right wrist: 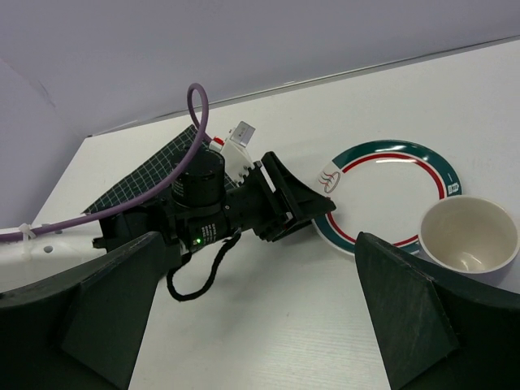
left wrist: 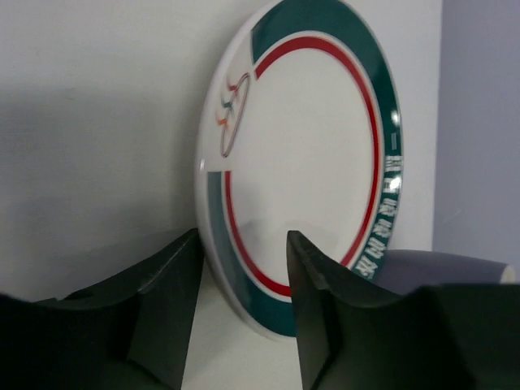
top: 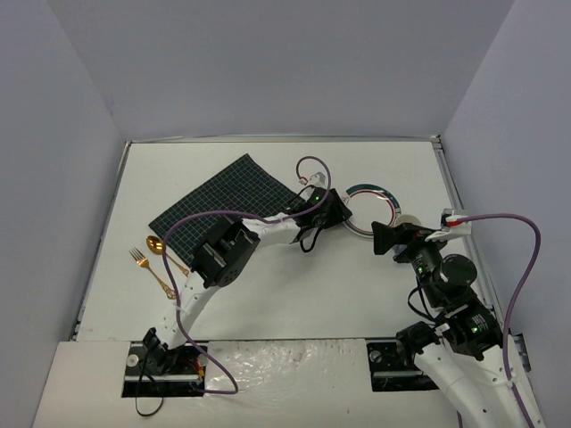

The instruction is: Set the dinner table for one person

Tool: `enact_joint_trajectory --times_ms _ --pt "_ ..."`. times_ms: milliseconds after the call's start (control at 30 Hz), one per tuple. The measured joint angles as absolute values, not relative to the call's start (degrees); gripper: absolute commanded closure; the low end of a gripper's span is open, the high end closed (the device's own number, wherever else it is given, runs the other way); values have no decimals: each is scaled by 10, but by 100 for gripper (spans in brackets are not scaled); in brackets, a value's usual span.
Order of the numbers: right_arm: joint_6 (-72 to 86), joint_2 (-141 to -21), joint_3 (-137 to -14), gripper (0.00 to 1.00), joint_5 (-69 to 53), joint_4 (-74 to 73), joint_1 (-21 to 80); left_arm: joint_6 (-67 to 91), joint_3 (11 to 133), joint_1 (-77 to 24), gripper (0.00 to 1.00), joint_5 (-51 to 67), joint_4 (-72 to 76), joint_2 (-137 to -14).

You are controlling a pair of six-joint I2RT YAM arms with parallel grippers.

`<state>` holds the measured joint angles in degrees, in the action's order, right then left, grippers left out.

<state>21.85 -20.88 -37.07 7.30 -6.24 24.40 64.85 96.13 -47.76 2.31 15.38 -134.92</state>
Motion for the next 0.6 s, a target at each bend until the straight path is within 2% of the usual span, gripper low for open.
enact_joint_trajectory --times_ms 67,133,400,600 --pt "218 -209 -371 0 73 -65 244 649 960 -477 93 19 149 -1351" --pt "218 -208 -370 0 73 -68 244 652 952 -477 99 18 152 -1351" --pt "210 -209 -369 0 73 -72 244 645 885 -475 100 19 170 -1289" --pt "195 -222 -370 0 67 -72 244 620 776 -450 100 31 163 -1179"
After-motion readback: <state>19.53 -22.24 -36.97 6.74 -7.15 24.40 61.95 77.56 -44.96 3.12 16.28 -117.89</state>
